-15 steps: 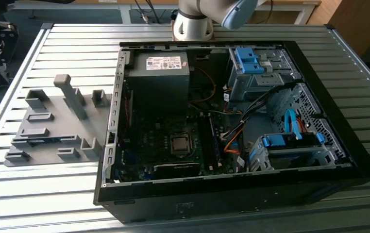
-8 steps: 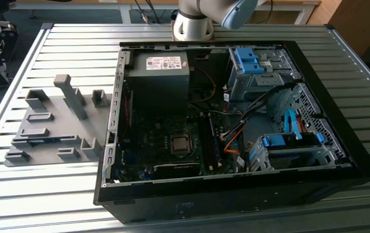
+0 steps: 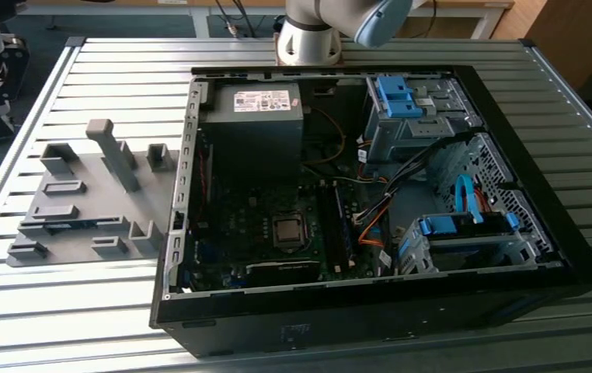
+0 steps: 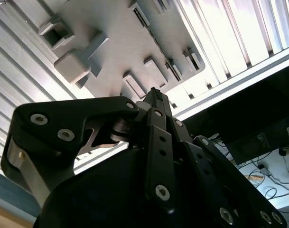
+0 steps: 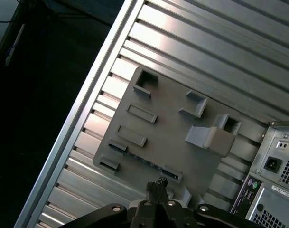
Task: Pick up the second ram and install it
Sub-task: 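Pick up the second ram and move it above second insertion slot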
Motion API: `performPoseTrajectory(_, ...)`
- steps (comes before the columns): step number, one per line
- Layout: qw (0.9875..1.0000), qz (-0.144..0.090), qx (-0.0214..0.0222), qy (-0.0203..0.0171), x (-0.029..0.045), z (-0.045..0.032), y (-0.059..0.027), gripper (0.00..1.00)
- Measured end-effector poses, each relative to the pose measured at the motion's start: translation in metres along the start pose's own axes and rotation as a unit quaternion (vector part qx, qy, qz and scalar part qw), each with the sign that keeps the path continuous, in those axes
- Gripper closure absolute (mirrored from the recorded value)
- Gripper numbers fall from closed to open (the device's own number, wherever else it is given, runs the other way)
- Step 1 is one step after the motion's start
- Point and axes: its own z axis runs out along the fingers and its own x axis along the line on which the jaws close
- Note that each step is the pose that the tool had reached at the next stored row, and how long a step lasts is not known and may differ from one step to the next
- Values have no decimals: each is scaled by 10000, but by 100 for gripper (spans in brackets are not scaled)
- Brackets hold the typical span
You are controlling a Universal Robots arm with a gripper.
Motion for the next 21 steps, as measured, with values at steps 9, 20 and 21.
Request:
performPoseTrajectory(9, 9966, -820, 15, 33, 0, 4, 0, 89)
performPoseTrajectory(20, 9834, -1810, 32, 74, 0, 10, -1, 89)
performPoseTrajectory(21, 9818, -1899, 34, 77, 0, 11, 0, 89)
